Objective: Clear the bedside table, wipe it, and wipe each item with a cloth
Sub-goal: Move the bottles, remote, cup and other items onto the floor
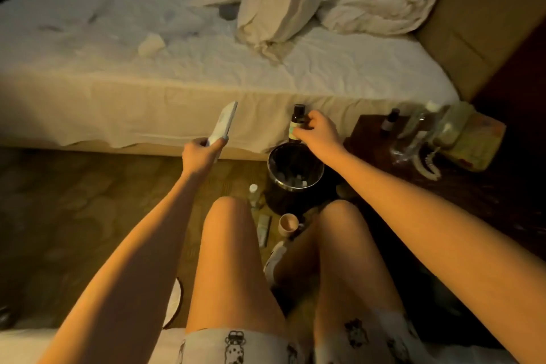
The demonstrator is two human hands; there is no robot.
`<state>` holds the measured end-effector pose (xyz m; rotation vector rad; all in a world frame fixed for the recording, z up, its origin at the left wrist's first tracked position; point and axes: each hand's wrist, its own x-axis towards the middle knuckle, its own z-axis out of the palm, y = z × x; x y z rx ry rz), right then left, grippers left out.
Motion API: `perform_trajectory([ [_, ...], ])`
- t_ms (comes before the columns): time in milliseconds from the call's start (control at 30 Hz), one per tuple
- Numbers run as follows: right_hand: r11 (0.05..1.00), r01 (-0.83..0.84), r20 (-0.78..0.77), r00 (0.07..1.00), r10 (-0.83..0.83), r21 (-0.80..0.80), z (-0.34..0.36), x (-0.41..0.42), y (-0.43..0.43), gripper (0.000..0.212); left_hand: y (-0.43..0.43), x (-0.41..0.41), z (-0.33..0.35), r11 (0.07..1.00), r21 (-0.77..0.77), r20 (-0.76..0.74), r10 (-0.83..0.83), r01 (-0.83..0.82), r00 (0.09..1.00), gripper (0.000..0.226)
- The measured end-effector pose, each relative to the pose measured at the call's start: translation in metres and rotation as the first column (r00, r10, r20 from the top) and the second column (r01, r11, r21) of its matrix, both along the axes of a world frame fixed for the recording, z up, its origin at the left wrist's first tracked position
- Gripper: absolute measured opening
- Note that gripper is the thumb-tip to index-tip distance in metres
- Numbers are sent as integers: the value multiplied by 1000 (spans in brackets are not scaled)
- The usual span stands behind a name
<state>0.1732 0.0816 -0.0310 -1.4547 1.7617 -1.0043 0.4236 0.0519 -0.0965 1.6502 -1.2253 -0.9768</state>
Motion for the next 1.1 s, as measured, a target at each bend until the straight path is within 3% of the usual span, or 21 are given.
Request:
perform_trajectory([
  [167,994,-59,23,998,57,92,-56,58,-44,24,-7,47,-65,988,106,-11,117,-115,993,37],
  [400,956,-165,40,986,160,242,-150,115,-108,26,-38,86,-161,936,255,-12,256,-244,967,45],
  [833,893,-203,-58,968,245,401,-338,111,-231,31,-126,98,-348,906,401,257,33,-137,966,63],
  [1100,838,-225,-73,951,299,497,-440,109,-285,28,-179,49,-441,922,365,349,-8,-129,937,64],
])
